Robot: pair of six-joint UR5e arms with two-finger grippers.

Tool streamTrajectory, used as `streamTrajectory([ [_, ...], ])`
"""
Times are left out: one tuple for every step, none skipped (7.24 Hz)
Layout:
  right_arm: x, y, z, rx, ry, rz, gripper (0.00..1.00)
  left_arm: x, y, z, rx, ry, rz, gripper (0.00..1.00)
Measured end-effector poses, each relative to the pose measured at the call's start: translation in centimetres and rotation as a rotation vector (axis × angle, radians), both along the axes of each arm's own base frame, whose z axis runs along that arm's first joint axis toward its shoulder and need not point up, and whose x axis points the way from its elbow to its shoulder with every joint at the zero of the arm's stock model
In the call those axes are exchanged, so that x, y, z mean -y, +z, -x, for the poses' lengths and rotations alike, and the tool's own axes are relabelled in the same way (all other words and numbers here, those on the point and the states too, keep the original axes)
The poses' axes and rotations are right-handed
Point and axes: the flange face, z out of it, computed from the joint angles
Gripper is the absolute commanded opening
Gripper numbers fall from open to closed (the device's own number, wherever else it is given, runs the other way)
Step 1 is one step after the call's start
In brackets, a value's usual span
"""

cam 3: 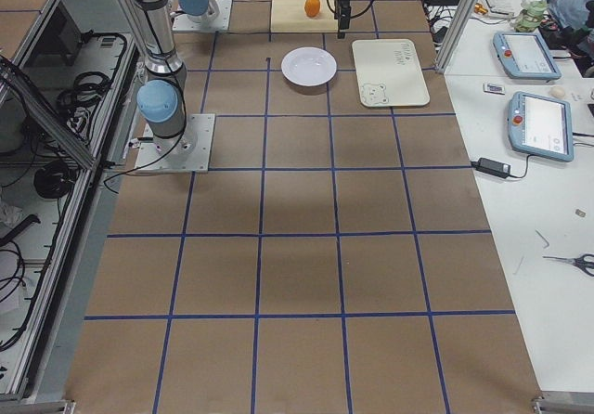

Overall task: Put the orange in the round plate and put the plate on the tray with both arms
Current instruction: 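Lower the left gripper onto the orange on the cutting board and grasp it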

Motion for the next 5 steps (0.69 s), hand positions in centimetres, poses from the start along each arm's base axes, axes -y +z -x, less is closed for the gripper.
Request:
streamTrajectory([
  [0.0, 0.0, 0.0, 0.0, 0.0, 0.001, 1.0, 0.4, -2.3, -2.5, -0.006, 0.052, -0.026, 1.0],
  [0.0, 0.0, 0.0, 0.0, 0.0, 0.001, 1.0, 0.8, -4.8, -4.3, -0.008, 0.092, -0.034, 1.0],
  [0.0, 0.0, -0.1, 0.0, 0.001, 0.0, 1.0, 0.8, -7.2, -5.0, -0.013, 0.11, -0.05, 1.0],
  [0.0, 0.0, -0.1, -0.001, 0.001, 0.0, 1.0, 0.7, -9.8, -5.2, -0.024, 0.115, -0.083, 1.0],
  [-0.1, -0.1, -0.2, 0.003, 0.002, -0.002, 1.0, 0.5, -12.4, -5.2, -0.032, 0.117, -0.114, 1.0],
])
